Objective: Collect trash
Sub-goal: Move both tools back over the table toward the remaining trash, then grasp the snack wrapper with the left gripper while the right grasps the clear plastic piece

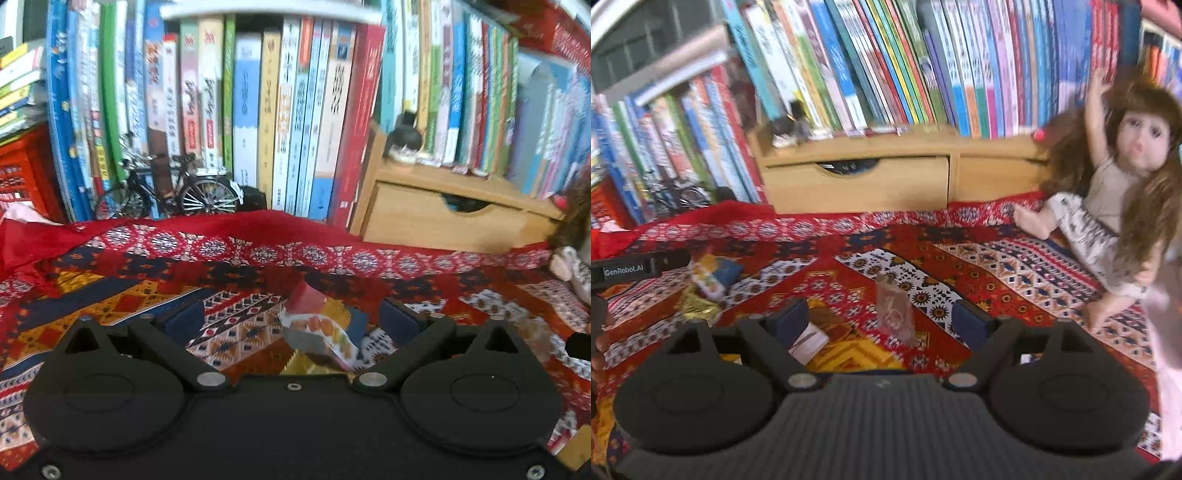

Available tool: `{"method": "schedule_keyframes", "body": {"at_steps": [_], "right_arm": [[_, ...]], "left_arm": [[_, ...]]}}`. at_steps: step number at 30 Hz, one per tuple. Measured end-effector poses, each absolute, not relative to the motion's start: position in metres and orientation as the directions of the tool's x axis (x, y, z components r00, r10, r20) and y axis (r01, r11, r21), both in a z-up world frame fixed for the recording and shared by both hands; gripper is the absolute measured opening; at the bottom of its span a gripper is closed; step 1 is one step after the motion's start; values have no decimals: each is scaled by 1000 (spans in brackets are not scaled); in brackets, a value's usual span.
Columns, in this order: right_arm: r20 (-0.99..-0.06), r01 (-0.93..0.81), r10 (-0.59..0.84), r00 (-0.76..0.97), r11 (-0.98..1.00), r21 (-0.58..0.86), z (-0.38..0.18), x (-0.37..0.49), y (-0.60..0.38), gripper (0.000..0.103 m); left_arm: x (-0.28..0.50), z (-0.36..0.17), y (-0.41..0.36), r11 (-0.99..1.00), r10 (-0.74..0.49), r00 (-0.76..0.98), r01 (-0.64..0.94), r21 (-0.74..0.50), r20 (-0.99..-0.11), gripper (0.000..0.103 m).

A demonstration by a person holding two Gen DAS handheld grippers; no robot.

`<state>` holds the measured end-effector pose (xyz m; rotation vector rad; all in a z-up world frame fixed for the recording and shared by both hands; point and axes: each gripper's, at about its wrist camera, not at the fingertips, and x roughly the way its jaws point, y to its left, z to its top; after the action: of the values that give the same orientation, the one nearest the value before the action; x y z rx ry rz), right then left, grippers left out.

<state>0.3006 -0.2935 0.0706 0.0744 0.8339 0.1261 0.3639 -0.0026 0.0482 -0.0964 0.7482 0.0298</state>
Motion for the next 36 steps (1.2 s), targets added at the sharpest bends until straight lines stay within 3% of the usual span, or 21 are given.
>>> {"method": "schedule_keyframes", "body": {"at_steps": [6, 9, 12, 13, 14, 15, 16, 17, 26, 36], "right_arm": [[-769, -51, 126, 627, 991, 121, 41, 332, -293, 87], [-786, -44, 129, 605, 991, 129, 30, 341, -293, 80], [-797, -48, 132, 590, 991, 128, 24, 346, -291, 71], [-801, -46, 131, 584, 991, 128, 22, 346, -291, 62], [-806, -42, 129, 577, 991, 129, 21, 347, -291, 46], [-810, -37, 131, 572, 990, 134, 20, 347, -291, 41], [-810, -30, 127, 572, 990, 134, 20, 346, -291, 31], [-809, -24, 124, 575, 991, 134, 22, 345, -292, 27], [-784, 8, 126, 608, 986, 164, 50, 323, -302, 23], [-723, -33, 160, 672, 982, 187, 115, 272, -291, 23]], "left_arm": [[389, 23, -11, 997, -20, 700, -35, -62, -714, 101], [400, 13, -12, 996, -26, 665, -50, -79, -746, 100], [404, 5, -11, 992, -42, 636, -63, -106, -771, 92], [403, 5, -12, 994, -28, 646, -62, -88, -763, 84], [402, 5, -13, 996, -19, 647, -57, -74, -762, 72], [402, 6, -13, 997, -19, 650, -49, -66, -759, 65], [400, 8, -13, 996, -34, 653, -42, -81, -757, 46], [399, 11, -12, 993, -50, 656, -45, -105, -753, 44], [372, 42, -16, 993, -53, 696, -36, -108, -716, 40], [307, 113, -18, 994, -87, 746, 24, -104, -660, 40]]}}
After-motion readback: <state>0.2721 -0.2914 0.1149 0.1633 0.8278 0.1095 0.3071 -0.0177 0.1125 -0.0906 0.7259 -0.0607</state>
